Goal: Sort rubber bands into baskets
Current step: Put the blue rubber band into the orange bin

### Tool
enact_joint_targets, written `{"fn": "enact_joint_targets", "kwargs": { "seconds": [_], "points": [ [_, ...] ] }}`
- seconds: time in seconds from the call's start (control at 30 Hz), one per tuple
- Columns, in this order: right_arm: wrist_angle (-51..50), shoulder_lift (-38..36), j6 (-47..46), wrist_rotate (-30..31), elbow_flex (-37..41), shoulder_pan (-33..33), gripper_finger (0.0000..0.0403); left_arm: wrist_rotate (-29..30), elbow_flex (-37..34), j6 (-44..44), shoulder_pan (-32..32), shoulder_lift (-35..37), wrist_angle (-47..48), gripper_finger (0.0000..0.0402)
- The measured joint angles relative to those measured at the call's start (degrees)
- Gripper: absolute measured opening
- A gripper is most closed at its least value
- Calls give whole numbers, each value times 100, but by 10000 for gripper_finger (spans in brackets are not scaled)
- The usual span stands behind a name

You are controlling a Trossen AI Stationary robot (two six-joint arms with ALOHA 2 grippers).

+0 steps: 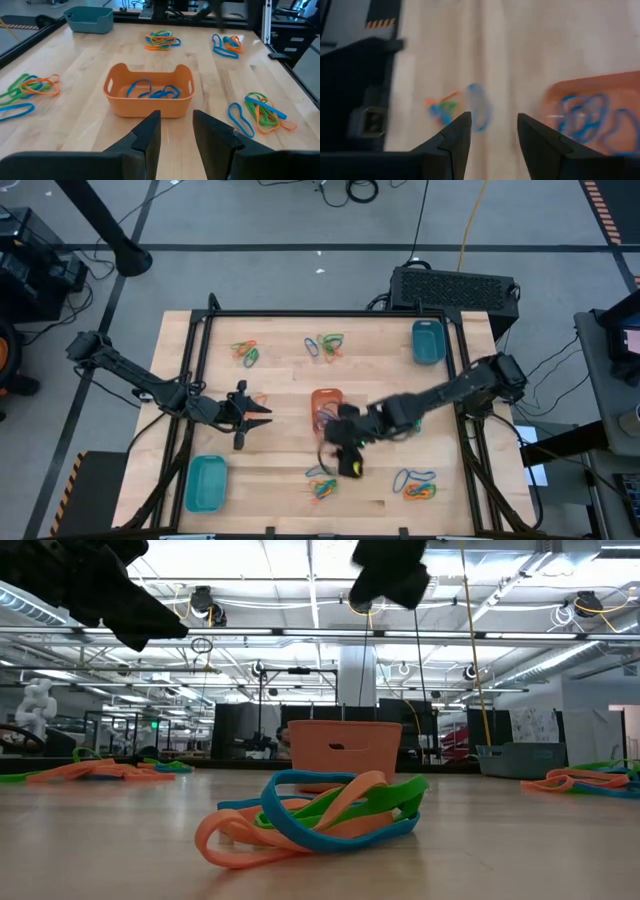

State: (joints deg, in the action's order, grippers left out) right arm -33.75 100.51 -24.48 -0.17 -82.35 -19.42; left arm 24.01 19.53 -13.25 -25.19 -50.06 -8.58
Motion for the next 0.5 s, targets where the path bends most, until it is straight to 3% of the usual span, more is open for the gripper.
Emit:
{"fn": "enact_joint_targets", "kwargs": {
  "seconds": [0.2, 0.5],
  "points": [
    [-711, 0, -761, -25, -4, -870, 153, 0, 2, -136, 0, 0, 0, 121],
    [-2648, 0, -3438, -22, 299, -1866, 153, 0, 2, -151, 0, 0, -9, 121]
  ]
}}
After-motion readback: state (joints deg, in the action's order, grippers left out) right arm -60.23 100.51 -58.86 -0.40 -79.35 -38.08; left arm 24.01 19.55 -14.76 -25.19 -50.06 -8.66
